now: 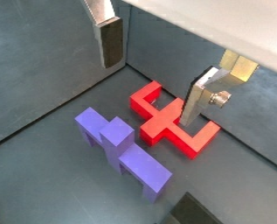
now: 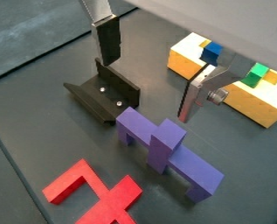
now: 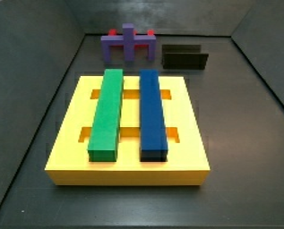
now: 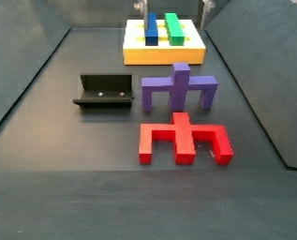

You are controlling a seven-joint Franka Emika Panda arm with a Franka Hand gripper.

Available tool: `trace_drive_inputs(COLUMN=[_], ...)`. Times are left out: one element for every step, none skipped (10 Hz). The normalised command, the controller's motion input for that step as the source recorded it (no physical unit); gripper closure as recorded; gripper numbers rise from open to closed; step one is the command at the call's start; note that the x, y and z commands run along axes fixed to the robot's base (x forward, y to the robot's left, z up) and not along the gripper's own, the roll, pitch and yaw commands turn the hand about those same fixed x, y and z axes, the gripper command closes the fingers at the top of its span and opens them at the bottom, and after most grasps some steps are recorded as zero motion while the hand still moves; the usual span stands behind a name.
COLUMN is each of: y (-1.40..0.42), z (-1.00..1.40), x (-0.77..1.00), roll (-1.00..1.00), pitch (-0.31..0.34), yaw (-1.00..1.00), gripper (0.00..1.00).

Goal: Pick up the purple object. Move up. Move to above the board. Insert the purple object.
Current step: Pick up the purple object.

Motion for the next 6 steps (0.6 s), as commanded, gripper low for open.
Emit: trace_drive_inputs(y=[-0.02, -0.05, -0.06, -0.07, -0.05, -0.01], z=[0.0, -0.04, 0.0, 0.0, -0.01, -0.09], x=[0.01, 0.0, 0.0, 0.0, 0.0, 0.0], roll=[0.0, 0.0, 0.0, 0.02, 0.04, 0.07], pitch=[0.0, 0.0, 0.0, 0.0, 0.003, 0.019], yaw=[-0.02, -0.36, -0.72, -0.88, -0.94, -0.91], gripper=[0.0, 0.0, 0.0, 0.0, 0.0, 0.0])
